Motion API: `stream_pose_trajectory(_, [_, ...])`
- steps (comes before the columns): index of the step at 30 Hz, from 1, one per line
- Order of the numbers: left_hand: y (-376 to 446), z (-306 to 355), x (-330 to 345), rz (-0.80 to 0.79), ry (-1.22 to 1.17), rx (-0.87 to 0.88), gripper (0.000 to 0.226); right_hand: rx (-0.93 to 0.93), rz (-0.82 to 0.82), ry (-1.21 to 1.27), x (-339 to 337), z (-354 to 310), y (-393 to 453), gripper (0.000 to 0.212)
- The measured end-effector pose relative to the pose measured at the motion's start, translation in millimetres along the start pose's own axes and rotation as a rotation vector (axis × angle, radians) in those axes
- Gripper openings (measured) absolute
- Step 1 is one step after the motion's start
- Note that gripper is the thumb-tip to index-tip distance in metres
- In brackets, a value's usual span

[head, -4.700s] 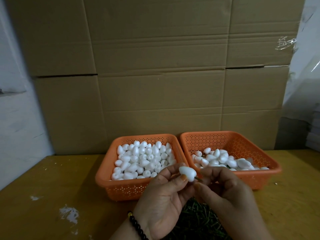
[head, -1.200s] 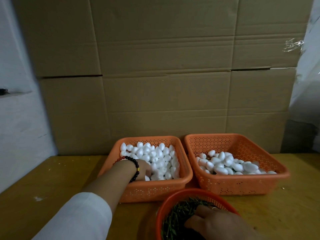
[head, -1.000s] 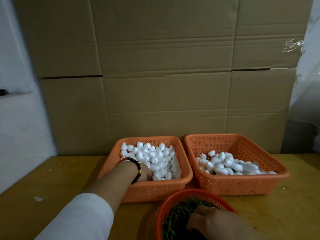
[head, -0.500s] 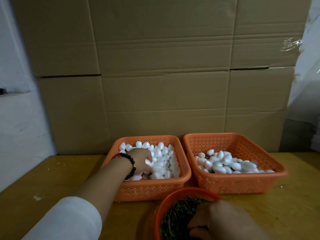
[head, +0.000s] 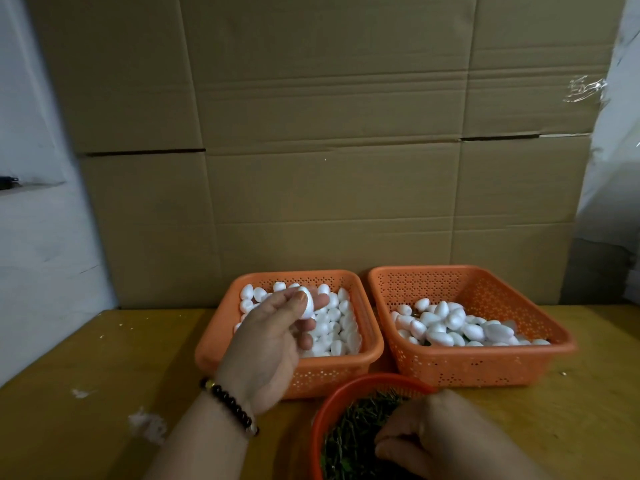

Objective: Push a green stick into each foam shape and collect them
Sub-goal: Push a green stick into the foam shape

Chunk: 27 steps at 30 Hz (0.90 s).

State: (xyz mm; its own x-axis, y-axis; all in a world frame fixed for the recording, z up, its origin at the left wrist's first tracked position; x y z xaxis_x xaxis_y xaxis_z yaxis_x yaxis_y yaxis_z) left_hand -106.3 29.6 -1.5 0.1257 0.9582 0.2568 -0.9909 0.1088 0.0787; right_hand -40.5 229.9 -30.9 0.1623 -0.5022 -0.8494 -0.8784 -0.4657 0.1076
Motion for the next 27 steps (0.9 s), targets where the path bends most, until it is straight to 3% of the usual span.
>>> stream_pose_trajectory(5, [-18,-2,21,-0.115,-0.423,-0.294,0.023,-0.006,0.054,-0.028,2,-2,1,0.025])
stream_pose_trajectory(11, [-27,-3,36,-0.202,-0.654,-0.415,0.026,-0.018,0.058,-0.017,4,1,4,0.034])
stream_pose_trajectory(14, [-27,-5,37,-0.172,-0.697,-0.449,0.027,-0.001,0.077,-0.013,5,4,3,0.034])
stream_pose_trajectory(18, [-29,-7,37,-0.143,-0.727,-0.479,0.031,0.033,0.082,0.004,0,1,1,0.014])
stream_pose_trajectory(27, [-30,-13,36,-0.194,-0.632,-0.48,0.046,0.028,0.109,0.032,-2,3,1,0.028])
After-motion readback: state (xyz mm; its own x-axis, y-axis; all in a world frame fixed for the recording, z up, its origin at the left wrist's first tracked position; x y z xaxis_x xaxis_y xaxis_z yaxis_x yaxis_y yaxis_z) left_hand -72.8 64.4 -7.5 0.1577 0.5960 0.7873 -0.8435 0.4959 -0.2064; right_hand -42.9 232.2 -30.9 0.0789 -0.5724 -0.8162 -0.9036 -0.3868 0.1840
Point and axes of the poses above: each hand's wrist, its own y-axis towards the middle knuckle, its own x-axis out of the palm, z = x × y, the point moved 2 cm from there along y, towards the middle knuckle, and after that the axes turned 10 degrees about y, right-handed, at the moved point
